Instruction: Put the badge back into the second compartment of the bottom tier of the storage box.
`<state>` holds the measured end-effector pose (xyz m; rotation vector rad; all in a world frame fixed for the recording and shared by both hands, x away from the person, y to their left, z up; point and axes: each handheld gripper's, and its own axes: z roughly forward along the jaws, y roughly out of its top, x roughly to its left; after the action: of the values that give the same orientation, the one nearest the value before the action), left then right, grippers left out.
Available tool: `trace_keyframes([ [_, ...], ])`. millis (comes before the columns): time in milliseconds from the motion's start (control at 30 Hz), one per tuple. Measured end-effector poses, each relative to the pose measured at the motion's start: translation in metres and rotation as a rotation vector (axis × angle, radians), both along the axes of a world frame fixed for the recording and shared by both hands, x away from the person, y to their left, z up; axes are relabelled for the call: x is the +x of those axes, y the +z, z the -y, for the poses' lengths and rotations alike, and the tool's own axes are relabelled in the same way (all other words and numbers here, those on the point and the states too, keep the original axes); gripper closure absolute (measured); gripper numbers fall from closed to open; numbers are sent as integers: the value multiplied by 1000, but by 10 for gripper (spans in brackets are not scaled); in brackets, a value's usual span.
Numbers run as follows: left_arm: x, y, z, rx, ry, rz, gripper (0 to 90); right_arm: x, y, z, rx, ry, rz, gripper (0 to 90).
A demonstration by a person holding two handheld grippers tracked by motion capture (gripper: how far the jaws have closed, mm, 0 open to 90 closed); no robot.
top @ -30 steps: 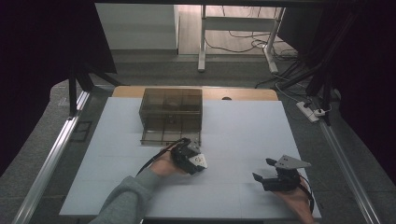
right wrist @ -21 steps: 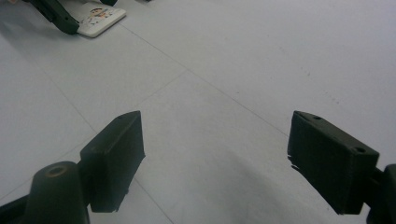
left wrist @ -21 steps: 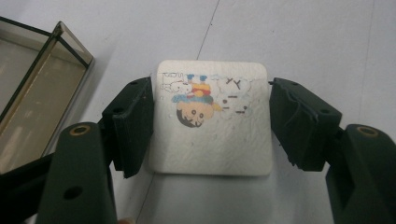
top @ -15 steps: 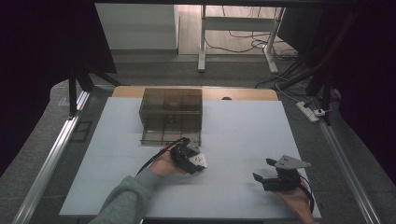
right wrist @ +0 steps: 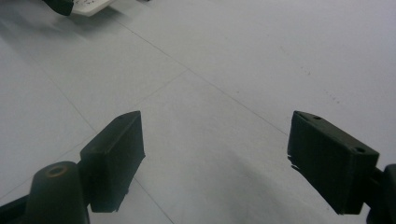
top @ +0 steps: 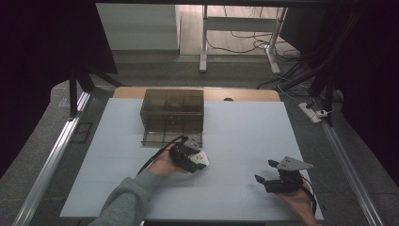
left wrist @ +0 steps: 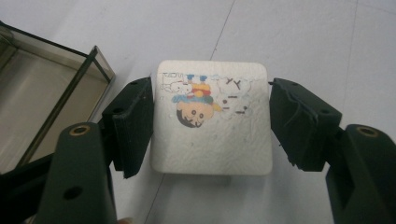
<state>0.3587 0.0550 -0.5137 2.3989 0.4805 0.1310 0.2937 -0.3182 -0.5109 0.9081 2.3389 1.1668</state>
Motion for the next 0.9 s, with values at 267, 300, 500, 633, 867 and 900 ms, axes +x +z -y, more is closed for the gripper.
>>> trace_keyframes([
  [267,-2,6,-4,-24,3,12,327,0,0,0,-3,2,-1,187],
  [300,-2,7,-4,-27,4,15,327,0,0,0,-2,2,-1,187],
  [500,-3,13,-7,-41,8,28,327,0,0,0,-2,3,-1,188],
  [633,-3,16,-10,-50,15,32,327,0,0,0,0,6,-2,188],
  [867,-5,23,-14,-69,23,48,327,-1,1,1,8,0,11,193],
  [900,-5,25,-15,-73,23,50,327,-1,1,1,8,-1,14,195],
])
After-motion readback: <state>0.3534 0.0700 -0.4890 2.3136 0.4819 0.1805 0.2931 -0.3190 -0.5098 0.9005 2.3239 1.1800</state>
